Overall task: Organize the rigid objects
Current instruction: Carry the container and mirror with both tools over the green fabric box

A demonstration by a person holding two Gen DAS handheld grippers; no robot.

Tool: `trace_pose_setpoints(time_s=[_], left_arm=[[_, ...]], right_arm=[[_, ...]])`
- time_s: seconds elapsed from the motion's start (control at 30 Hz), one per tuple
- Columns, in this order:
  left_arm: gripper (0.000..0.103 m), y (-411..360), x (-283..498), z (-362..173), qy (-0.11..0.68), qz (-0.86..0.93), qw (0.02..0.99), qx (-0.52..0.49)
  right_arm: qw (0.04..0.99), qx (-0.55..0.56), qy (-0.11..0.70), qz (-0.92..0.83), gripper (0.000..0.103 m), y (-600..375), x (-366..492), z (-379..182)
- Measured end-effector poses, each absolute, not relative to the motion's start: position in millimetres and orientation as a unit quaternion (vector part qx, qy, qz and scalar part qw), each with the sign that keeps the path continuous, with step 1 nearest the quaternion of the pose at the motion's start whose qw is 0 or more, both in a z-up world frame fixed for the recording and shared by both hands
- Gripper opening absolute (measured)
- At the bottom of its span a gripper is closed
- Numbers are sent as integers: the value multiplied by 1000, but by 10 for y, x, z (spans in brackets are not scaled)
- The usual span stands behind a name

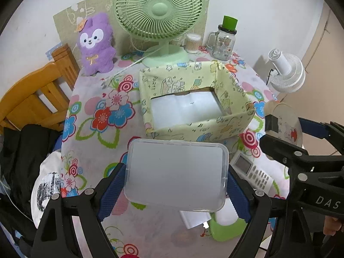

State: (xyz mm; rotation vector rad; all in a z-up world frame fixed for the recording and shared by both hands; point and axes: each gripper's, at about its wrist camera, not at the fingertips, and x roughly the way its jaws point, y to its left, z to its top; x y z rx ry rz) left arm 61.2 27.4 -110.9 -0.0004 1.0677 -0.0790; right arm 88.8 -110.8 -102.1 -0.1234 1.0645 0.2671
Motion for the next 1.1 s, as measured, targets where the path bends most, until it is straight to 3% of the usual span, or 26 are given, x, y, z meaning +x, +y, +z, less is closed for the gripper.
trace_pose_setpoints(time_s=[1.1], left_arm=[[90,70,1404,-1026,499,-15,866,5]], right_arm=[[839,-37,510,189,85,-1055,1825,-1001]])
